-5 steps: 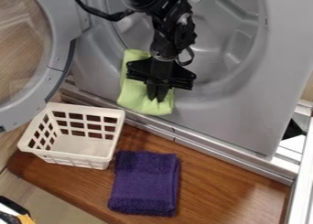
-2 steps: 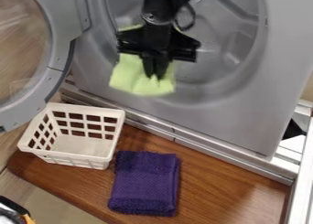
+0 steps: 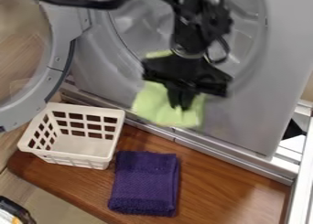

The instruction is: Put the green cloth to the right of the purple cloth

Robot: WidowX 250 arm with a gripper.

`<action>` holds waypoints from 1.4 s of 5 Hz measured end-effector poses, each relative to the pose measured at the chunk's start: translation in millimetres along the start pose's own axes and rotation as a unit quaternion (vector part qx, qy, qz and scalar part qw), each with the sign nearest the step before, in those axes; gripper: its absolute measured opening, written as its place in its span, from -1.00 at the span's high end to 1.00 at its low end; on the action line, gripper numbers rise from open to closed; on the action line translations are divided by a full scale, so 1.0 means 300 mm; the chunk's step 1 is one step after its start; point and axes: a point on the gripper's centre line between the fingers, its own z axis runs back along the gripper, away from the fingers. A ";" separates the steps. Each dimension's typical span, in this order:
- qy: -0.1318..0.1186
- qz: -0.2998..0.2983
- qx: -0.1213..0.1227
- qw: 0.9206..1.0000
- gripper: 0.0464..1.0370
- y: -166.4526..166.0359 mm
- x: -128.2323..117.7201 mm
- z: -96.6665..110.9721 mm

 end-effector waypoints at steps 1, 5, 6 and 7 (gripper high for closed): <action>-0.001 -0.037 -0.018 0.999 0.97 -0.093 -0.052 -0.019; 0.055 -0.105 -0.013 0.993 0.97 -0.244 -0.192 -0.340; 0.069 -0.109 -0.021 0.991 0.92 -0.253 -0.218 -0.371; 0.074 -0.114 -0.027 0.990 0.59 -0.258 -0.224 -0.370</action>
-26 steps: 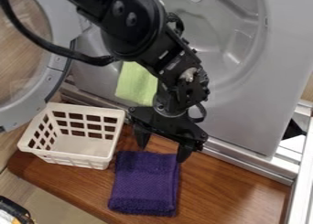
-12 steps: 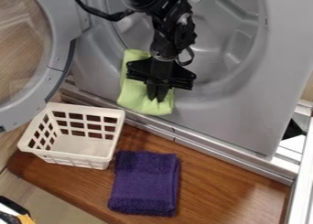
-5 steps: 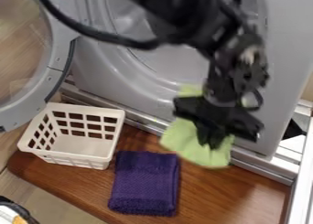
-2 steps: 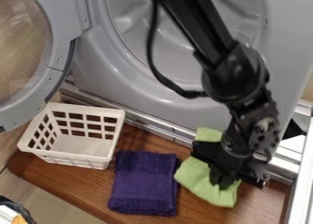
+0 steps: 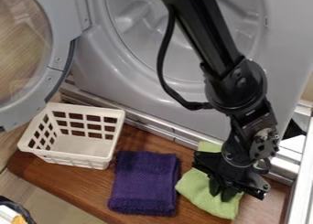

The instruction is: Put the green cloth to the right of the purple cloth

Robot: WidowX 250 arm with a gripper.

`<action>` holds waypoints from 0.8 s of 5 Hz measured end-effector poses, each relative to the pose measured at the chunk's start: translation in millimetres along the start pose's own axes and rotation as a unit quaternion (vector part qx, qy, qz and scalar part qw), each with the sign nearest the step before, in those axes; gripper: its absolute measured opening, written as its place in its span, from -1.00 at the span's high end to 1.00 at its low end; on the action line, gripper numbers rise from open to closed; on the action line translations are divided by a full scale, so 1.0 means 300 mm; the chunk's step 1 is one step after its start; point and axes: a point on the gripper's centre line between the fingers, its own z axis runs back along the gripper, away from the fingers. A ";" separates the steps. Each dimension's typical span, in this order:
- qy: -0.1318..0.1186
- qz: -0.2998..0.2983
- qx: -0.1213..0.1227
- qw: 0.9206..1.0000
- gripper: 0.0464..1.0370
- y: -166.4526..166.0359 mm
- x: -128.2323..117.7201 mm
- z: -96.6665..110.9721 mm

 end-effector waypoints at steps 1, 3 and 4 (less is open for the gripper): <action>0.007 -0.009 0.002 1.000 0.03 0.008 -0.020 -0.005; -0.007 -0.014 -0.012 1.000 -0.95 0.008 -0.028 0.033; -0.020 -0.011 -0.014 1.000 -0.94 0.013 -0.016 0.066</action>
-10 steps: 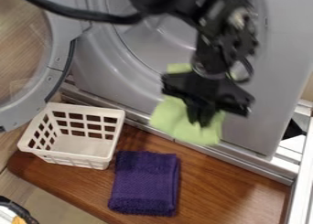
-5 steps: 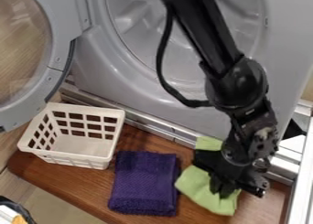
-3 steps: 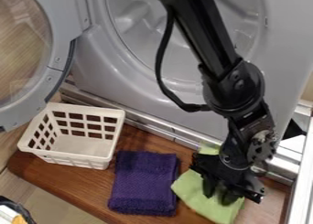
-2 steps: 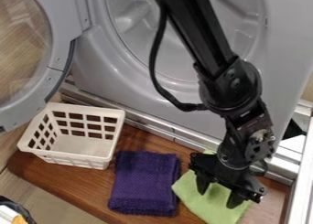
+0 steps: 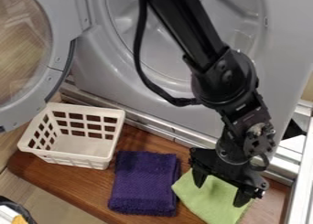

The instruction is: Put the green cloth to the right of the purple cloth

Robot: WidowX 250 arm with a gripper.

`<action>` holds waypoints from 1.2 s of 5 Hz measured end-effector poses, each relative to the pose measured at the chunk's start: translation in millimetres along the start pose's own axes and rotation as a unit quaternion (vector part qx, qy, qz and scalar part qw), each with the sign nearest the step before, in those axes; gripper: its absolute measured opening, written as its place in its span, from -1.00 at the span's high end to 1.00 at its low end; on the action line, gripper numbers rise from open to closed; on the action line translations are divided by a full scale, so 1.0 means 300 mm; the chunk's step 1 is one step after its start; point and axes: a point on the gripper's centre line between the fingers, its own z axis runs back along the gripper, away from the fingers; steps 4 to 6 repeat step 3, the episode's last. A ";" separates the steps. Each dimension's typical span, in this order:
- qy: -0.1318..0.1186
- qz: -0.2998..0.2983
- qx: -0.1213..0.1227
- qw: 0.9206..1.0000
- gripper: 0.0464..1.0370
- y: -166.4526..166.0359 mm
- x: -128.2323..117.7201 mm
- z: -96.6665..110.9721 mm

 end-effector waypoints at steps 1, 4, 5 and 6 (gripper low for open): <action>-0.026 -0.006 0.002 1.000 -0.93 0.013 0.011 0.077; -0.104 -0.026 -0.017 0.994 -0.93 0.011 0.068 0.320; -0.104 -0.026 -0.017 0.994 -0.93 0.011 0.068 0.320; -0.104 -0.026 -0.017 0.994 -0.93 0.011 0.068 0.320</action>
